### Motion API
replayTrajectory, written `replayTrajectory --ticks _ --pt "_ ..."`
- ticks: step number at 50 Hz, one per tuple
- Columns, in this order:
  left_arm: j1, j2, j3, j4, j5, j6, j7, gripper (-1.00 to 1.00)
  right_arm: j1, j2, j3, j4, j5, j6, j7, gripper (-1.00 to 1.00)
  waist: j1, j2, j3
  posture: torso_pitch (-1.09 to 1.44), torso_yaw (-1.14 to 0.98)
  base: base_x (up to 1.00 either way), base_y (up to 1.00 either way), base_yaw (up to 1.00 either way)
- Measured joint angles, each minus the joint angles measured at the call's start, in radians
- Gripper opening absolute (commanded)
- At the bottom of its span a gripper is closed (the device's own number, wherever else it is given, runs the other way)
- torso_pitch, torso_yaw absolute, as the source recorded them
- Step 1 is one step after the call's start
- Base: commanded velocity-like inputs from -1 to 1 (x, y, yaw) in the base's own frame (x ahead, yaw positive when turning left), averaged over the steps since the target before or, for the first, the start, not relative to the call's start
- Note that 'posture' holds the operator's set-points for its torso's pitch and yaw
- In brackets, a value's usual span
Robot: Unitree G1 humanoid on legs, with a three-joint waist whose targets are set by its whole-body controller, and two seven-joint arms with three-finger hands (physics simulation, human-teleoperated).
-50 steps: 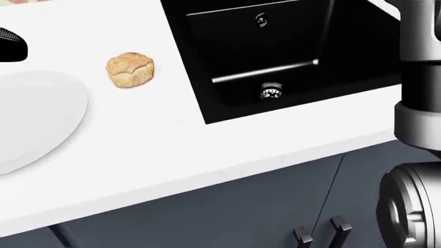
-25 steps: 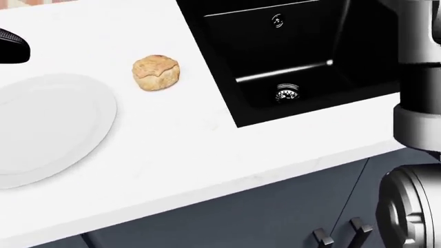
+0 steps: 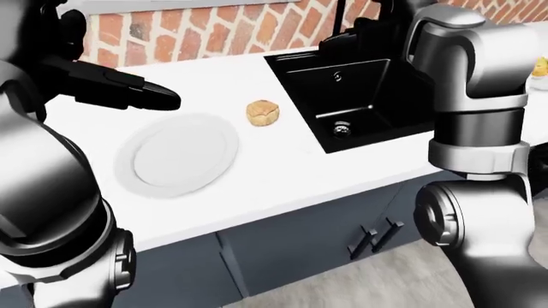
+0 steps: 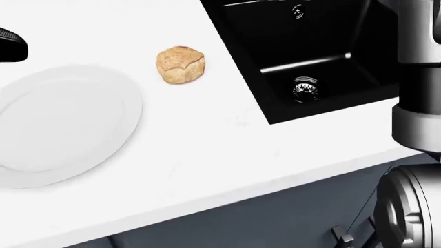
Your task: Place the pastries on the plates.
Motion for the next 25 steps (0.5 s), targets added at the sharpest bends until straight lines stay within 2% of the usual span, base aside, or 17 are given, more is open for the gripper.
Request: replayTrajectory --ticks 3,5,11,17,21,25 --pt "-0.005 0.002 -0.004 0.005 0.000 0.002 -0.002 1.00 -0.004 -0.003 -0.005 -0.010 0.015 -0.010 -0.009 1.00 0.006 -0.053 0.003 0.00 0.00 0.00 0.00 0.00" --pt "0.005 -0.004 -0.009 0.002 -0.001 0.003 -0.004 1.00 0.008 -0.013 0.005 -0.029 0.017 -0.020 -0.012 1.00 0.008 -0.048 0.008 0.00 0.00 0.00 0.00 0.00" --pt "0.011 -0.018 -0.003 0.002 -0.005 -0.015 0.003 1.00 0.018 -0.016 -0.001 -0.024 0.007 -0.016 -0.029 1.00 0.008 -0.030 -0.005 0.00 0.00 0.00 0.00 0.00" --pt "0.008 -0.012 -0.008 0.002 -0.002 -0.012 0.000 1.00 0.017 -0.019 0.000 -0.025 0.007 -0.013 -0.038 1.00 0.005 -0.022 -0.009 0.00 0.00 0.00 0.00 0.02" --pt "0.005 -0.008 -0.016 0.011 -0.005 0.002 -0.010 1.00 0.023 -0.017 0.002 -0.012 0.009 -0.008 -0.036 1.00 0.003 -0.008 -0.035 0.00 0.00 0.00 0.00 0.26" --pt "-0.005 -0.004 -0.006 -0.005 0.002 -0.006 -0.008 1.00 0.014 -0.017 -0.001 -0.026 0.016 -0.015 -0.034 1.00 0.005 -0.003 -0.045 0.00 0.00 0.00 0.00 0.29"
